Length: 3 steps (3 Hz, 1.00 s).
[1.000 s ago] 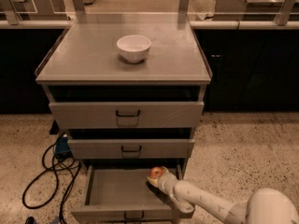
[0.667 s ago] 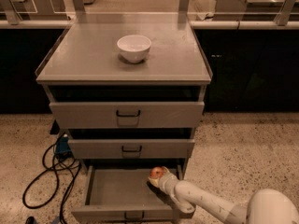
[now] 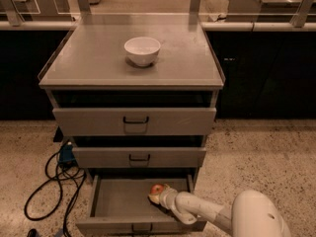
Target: Place apple into bottom drawer
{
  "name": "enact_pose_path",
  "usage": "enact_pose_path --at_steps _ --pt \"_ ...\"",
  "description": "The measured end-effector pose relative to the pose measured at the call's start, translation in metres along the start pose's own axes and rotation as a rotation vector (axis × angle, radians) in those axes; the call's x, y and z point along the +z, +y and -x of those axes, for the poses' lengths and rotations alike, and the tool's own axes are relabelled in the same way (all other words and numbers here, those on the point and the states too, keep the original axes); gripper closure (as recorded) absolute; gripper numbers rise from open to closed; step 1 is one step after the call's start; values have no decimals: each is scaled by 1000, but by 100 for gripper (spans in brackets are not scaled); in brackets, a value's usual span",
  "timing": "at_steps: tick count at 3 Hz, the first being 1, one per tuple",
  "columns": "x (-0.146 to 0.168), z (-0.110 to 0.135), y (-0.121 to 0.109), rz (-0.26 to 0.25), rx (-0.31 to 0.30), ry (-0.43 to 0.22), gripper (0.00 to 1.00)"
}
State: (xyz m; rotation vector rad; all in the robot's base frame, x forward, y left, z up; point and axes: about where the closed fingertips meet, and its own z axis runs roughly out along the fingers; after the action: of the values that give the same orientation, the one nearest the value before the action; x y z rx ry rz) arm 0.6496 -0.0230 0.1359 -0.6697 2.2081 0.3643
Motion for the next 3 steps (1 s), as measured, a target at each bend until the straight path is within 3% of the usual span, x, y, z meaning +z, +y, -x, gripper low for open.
enact_pose_path --at_steps 1,2,3 --pt "0 0 0 0 0 0 100" --pt "0 0 0 0 0 0 86" --pt "0 0 0 0 0 0 63"
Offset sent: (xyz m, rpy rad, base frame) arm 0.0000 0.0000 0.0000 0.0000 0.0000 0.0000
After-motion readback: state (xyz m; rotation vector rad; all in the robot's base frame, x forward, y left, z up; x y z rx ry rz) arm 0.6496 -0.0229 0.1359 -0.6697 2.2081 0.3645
